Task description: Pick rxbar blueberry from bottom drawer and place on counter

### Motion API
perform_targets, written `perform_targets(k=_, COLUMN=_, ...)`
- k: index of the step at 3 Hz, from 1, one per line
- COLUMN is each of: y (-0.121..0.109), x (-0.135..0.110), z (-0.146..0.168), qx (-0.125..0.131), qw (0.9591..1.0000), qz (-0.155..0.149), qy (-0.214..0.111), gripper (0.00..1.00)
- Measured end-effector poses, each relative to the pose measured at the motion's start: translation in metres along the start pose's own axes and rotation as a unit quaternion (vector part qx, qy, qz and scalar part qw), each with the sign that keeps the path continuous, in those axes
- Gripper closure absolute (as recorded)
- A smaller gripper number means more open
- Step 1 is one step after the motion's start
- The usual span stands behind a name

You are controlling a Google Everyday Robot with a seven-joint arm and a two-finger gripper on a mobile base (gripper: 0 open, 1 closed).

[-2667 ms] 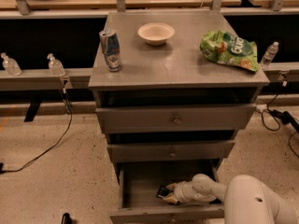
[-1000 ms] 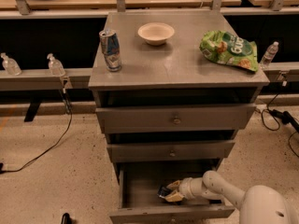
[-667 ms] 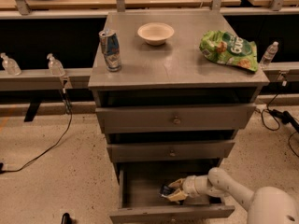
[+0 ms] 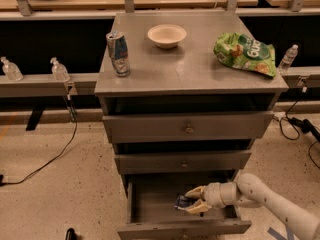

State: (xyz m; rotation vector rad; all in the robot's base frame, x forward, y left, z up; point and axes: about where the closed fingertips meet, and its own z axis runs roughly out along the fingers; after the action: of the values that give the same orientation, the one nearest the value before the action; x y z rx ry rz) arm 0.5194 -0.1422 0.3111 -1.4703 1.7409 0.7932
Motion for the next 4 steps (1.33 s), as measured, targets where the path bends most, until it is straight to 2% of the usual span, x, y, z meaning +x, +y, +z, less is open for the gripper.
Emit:
perform_targets(k=1, y=0.012, x=-0.044, z=-0.028, qx=-0.002, qw=0.9988, qz=-0.048, qy=-0.012, gripper=1.00)
perform_targets(k=2, y=0.001, x=-0.103, z=-0.056, qx=0.026, qw=0.9929, qz=-0.112, qy=-0.030, gripper=1.00)
perform_targets(k=3, y=-0.012, x=-0.152, z=-0.089, qx=0.026, qw=0.9889, qz=-0.143, qy=-0.031, gripper=1.00)
perform_targets(k=4, y=-0.023, x=-0.217, z=-0.156, qx=0.062, qw=0.9866, qz=-0.150, qy=-0.015, gripper=1.00)
